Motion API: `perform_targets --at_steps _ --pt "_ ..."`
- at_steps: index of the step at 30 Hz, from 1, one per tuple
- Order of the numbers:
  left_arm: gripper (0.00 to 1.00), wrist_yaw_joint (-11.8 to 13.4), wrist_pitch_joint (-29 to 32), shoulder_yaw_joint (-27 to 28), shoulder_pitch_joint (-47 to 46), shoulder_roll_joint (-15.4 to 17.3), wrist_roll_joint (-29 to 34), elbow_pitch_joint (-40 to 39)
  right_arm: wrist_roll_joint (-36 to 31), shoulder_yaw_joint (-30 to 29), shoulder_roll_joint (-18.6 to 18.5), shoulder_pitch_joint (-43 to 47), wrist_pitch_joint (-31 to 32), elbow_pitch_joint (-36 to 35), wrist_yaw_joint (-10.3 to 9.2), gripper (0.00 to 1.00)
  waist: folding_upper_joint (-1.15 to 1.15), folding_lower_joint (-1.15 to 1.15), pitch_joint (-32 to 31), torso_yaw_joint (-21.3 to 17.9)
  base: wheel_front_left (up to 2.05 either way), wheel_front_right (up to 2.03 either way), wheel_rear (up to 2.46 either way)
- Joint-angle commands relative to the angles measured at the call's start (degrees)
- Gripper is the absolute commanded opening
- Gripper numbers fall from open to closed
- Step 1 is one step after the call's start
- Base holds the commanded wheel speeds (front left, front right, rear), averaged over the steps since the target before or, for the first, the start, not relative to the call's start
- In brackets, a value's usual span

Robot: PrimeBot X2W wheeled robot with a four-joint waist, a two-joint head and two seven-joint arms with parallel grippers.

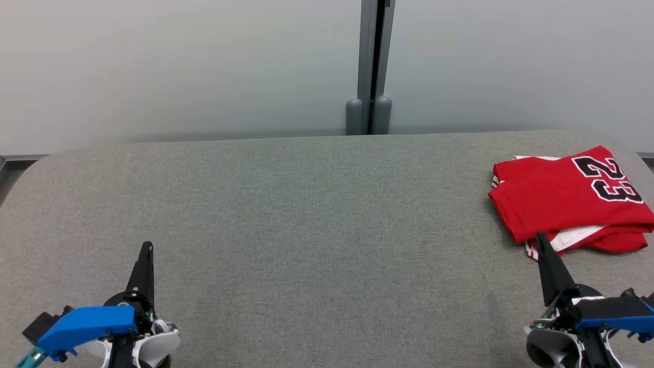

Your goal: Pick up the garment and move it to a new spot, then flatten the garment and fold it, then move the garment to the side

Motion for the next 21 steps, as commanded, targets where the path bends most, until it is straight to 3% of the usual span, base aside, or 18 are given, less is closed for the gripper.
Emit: perform_targets --at_steps 1,21 --pt "0.0 -0.5 0.3 0.5 -0.7 -0.1 -0.8 -0.4 1.1 -0.3 -0.4 0.8 0.2 -0.6 0.02 0.0 0.01 0.0 0.0 0.0 0.0 0.0 0.0" --pt "0.0 -1.4 1.5 2.0 -0.7 -0.7 -3.7 -0.9 5.0 -0.6 -0.4 0.9 1.3 -1.2 0.02 0.0 0.01 0.0 0.0 -0.2 0.0 0.0 0.0"
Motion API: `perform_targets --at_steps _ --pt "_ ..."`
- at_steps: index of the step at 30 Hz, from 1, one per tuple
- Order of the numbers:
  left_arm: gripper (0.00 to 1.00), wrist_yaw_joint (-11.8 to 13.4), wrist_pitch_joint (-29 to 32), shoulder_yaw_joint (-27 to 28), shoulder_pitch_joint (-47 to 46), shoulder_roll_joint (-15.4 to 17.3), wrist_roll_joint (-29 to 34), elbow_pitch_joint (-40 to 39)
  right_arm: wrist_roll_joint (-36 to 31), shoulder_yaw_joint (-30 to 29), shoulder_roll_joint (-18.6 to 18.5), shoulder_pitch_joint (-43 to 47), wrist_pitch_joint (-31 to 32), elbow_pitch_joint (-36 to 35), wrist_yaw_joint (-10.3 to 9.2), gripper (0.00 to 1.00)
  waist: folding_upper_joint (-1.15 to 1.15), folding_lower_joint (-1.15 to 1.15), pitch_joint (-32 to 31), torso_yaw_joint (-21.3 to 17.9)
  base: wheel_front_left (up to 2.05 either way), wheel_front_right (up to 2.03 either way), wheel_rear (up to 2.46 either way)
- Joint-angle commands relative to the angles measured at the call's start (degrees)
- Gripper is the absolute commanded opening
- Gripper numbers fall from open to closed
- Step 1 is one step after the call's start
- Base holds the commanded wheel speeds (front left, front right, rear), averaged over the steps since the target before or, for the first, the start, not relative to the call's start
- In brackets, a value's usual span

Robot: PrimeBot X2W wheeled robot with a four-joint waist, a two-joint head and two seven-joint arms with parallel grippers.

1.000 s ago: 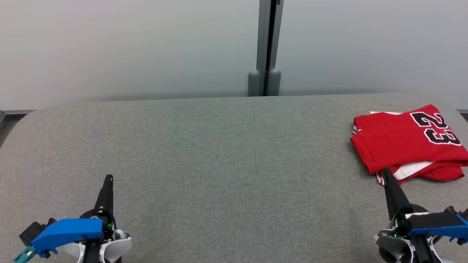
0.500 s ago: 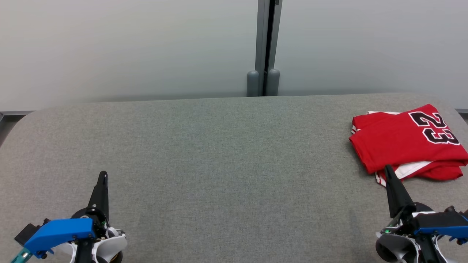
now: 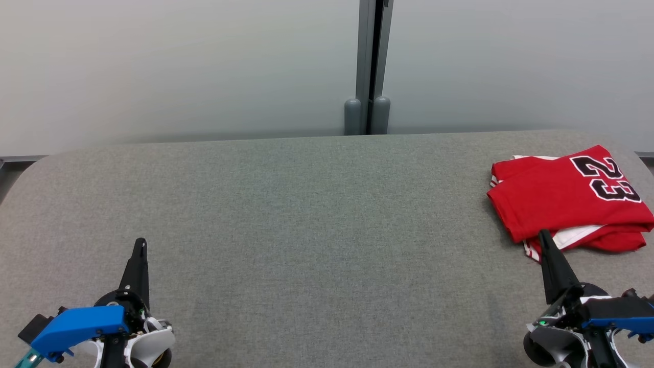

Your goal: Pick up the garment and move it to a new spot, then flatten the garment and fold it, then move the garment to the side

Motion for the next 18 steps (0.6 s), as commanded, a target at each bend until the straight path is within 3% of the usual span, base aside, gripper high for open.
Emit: perform_targets --at_steps 1,18 --pt "0.0 -0.3 0.2 0.2 -0.5 -0.2 -0.1 -0.3 0.2 -0.1 -0.4 0.8 0.2 -0.2 0.02 0.0 0.01 0.0 0.0 0.0 0.0 0.0 0.0" --pt "0.0 -0.3 0.2 0.2 -0.5 -0.2 -0.1 -0.3 0.2 -0.1 -0.4 0.8 0.2 -0.2 0.02 0.0 0.01 0.0 0.0 0.0 0.0 0.0 0.0"
